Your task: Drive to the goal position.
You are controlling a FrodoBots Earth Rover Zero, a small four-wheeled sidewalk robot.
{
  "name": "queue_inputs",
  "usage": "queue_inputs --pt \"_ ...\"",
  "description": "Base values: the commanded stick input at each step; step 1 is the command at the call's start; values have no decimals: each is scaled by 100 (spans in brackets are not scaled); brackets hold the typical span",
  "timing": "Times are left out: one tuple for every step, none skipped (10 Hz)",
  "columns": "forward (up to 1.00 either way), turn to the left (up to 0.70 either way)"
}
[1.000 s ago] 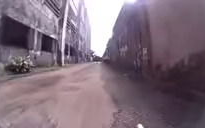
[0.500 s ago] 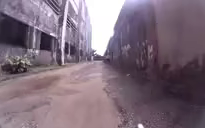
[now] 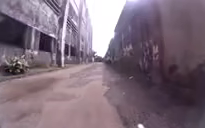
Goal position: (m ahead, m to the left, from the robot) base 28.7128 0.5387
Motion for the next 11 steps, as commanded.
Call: queue_inputs --pt "50 0" --pt "50 0" --pt "50 0" --pt "50 0" --pt "50 0" --pt "50 0" --pt "50 0" --pt "50 0" --pt "50 0" --pt "50 0" --pt "50 0"
